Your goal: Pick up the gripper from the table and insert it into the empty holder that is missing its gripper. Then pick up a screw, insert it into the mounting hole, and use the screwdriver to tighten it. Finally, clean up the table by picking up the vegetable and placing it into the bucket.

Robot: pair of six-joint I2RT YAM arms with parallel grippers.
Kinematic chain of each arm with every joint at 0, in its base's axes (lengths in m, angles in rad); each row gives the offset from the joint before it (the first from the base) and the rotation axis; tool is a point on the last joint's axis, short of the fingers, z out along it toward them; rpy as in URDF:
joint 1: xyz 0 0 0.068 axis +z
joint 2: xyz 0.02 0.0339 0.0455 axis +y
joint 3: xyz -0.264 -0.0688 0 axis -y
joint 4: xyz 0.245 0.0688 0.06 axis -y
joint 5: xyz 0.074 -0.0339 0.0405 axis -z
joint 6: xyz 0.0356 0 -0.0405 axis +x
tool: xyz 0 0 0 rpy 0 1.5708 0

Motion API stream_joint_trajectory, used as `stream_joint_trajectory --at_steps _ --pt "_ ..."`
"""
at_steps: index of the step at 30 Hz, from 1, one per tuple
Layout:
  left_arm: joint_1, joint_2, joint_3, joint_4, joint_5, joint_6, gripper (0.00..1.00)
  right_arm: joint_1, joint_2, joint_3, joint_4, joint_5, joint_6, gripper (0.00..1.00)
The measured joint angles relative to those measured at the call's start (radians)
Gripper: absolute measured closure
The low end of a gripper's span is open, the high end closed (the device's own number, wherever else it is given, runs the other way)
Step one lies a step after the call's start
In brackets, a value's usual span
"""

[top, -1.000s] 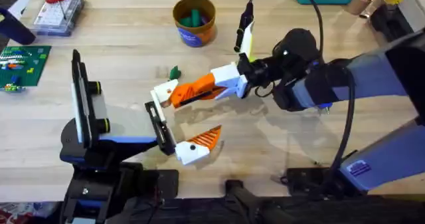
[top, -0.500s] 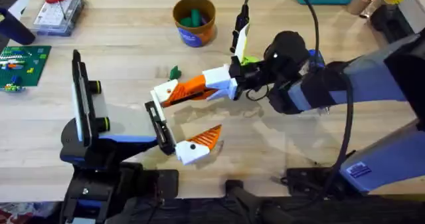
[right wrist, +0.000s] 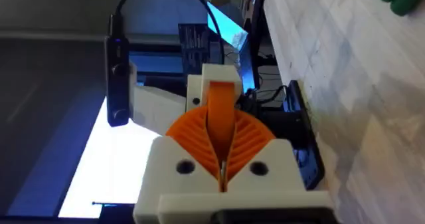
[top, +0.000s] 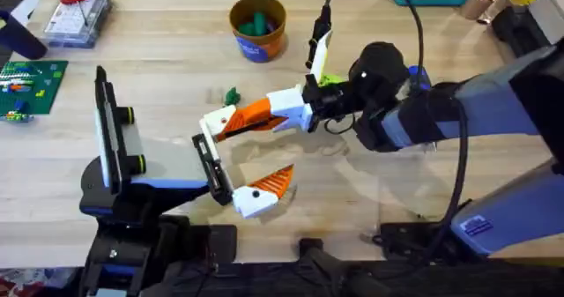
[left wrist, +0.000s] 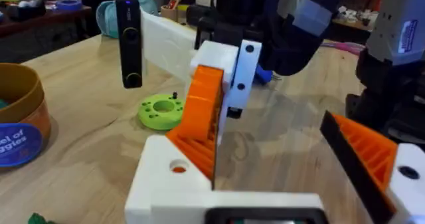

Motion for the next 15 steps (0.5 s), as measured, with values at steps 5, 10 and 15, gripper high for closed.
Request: stream_joint_trajectory --at_steps 5,10,15 --pt "0.0 0.0 0.0 0.0 -0.002 -0.007 0.014 0.005 -0.001 0.003 -0.013 0.004 -0.003 0.986" --pt "0.004 0.0 0.0 0.001 -0.009 -0.006 0.014 0.008 -0.001 0.021 -0.037 0.004 -0.008 0.986" --pt "0.01 0.0 0.0 0.002 -0.019 -0.006 0.014 0.009 -0.001 0.06 -0.111 -0.015 -0.025 0.987"
